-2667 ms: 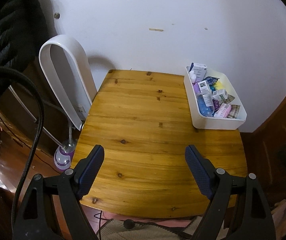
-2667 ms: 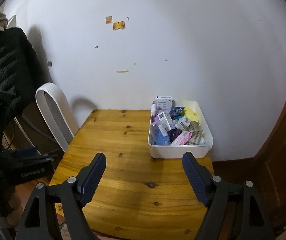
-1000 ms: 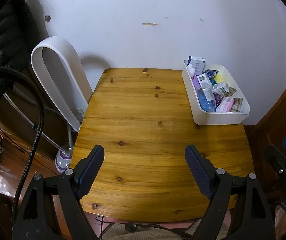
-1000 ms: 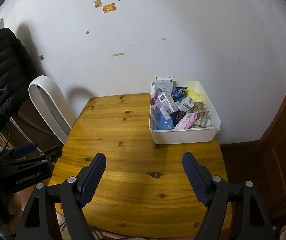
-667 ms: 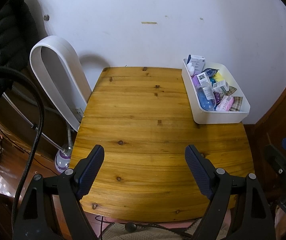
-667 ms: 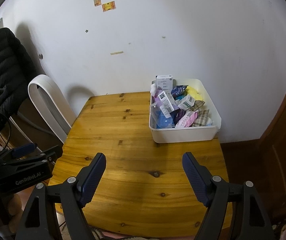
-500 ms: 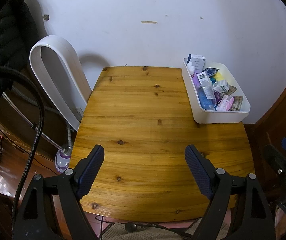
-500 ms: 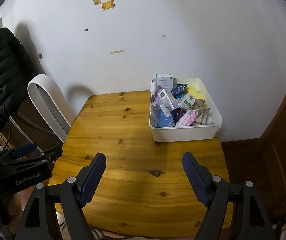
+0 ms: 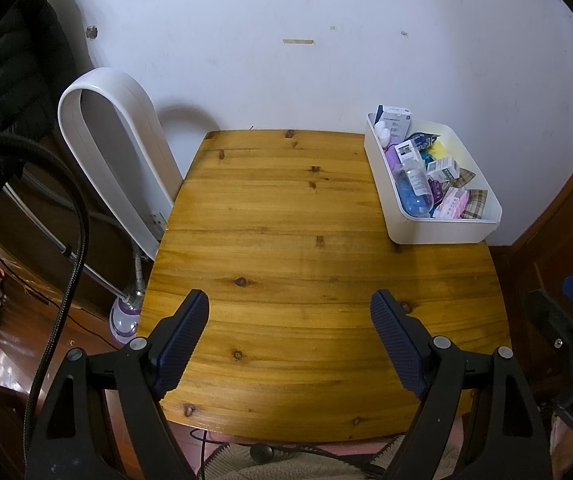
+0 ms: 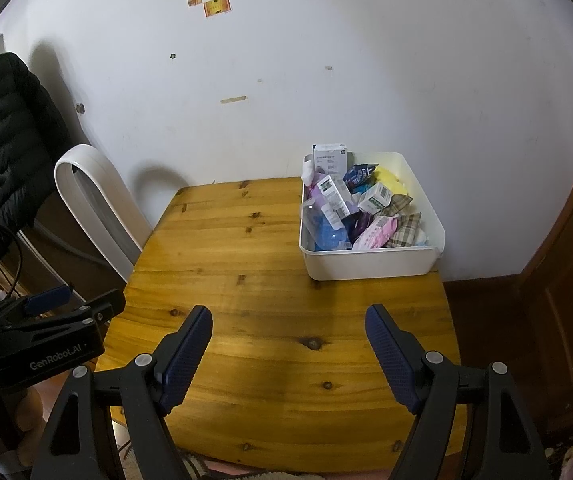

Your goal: Organize objects

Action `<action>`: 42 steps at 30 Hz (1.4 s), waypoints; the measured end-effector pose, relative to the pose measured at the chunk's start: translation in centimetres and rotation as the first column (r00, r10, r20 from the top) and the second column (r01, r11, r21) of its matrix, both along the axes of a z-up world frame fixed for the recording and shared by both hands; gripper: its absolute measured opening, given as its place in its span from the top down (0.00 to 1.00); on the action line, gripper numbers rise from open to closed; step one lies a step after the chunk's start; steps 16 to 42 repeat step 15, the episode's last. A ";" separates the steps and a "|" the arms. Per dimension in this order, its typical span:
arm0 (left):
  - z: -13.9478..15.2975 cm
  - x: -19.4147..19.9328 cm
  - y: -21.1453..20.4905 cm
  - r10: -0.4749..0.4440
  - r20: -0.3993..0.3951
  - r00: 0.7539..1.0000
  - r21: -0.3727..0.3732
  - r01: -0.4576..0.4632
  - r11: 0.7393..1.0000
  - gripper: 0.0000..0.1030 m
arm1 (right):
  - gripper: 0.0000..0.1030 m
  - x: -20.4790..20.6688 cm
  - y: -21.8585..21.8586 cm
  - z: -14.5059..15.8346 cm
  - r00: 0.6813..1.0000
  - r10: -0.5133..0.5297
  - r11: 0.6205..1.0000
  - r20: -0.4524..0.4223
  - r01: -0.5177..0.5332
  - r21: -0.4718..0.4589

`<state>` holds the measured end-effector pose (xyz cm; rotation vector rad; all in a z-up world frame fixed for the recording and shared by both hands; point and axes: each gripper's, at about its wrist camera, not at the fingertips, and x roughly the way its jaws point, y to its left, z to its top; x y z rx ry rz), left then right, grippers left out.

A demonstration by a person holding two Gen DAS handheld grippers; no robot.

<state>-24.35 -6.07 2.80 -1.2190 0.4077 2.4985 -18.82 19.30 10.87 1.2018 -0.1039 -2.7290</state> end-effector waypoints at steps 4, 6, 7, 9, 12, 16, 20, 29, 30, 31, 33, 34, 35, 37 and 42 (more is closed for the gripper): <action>0.0 0.0 0.1 0.002 0.002 1.000 0.000 -0.002 1.000 0.17 | 0.23 0.0 -0.1 0.0 1.000 -0.001 1.000 0.000 0.001 0.000; -0.1 0.0 0.1 0.002 0.004 1.000 0.000 -0.002 1.000 0.17 | 0.23 0.1 -0.2 -0.1 1.000 0.000 1.000 0.002 0.000 0.001; 0.0 0.1 0.1 0.004 0.003 1.000 0.000 -0.004 1.000 0.17 | 0.23 0.1 -0.2 -0.2 1.000 0.001 1.000 0.003 -0.001 0.002; -0.1 0.0 0.0 -0.001 0.006 1.000 -0.001 0.001 1.000 0.17 | 0.23 0.1 -0.3 -0.3 1.000 0.002 1.000 0.005 -0.002 0.003; -0.1 0.0 -0.1 -0.003 0.009 1.000 -0.003 0.003 1.000 0.17 | 0.23 0.1 -0.3 -0.4 1.000 0.003 1.000 0.008 -0.003 0.002; -0.1 -0.1 -0.2 -0.006 0.009 1.000 -0.004 0.006 1.000 0.17 | 0.23 0.1 -0.3 -0.4 1.000 0.003 1.000 0.008 -0.003 0.002; -0.1 -0.1 -0.2 -0.006 0.009 1.000 -0.004 0.006 1.000 0.17 | 0.23 0.1 -0.3 -0.4 1.000 0.003 1.000 0.008 -0.003 0.002; -0.1 -0.1 -0.2 -0.006 0.009 1.000 -0.004 0.006 1.000 0.17 | 0.23 0.1 -0.3 -0.4 1.000 0.003 1.000 0.008 -0.003 0.002; -0.1 -0.1 -0.2 -0.006 0.009 1.000 -0.004 0.006 1.000 0.17 | 0.23 0.1 -0.3 -0.4 1.000 0.003 1.000 0.008 -0.003 0.002; -0.1 -0.1 -0.2 -0.006 0.009 1.000 -0.004 0.006 1.000 0.17 | 0.23 0.1 -0.3 -0.4 1.000 0.003 1.000 0.008 -0.003 0.002; -0.1 -0.1 -0.2 -0.006 0.009 1.000 -0.004 0.006 1.000 0.17 | 0.23 0.1 -0.3 -0.4 1.000 0.003 1.000 0.008 -0.003 0.002; -0.1 -0.1 -0.2 -0.006 0.009 1.000 -0.004 0.006 1.000 0.17 | 0.23 0.1 -0.3 -0.4 1.000 0.003 1.000 0.008 -0.003 0.002; -0.1 -0.1 -0.2 -0.006 0.009 1.000 -0.004 0.006 1.000 0.17 | 0.23 0.1 -0.3 -0.4 1.000 0.003 1.000 0.008 -0.003 0.002; -0.1 -0.1 -0.2 -0.006 0.009 1.000 -0.004 0.006 1.000 0.17 | 0.23 0.1 -0.3 -0.4 1.000 0.003 1.000 0.008 -0.003 0.002; -0.1 -0.1 -0.2 -0.006 0.009 1.000 -0.004 0.006 1.000 0.17 | 0.23 0.1 -0.3 -0.4 1.000 0.003 1.000 0.008 -0.003 0.002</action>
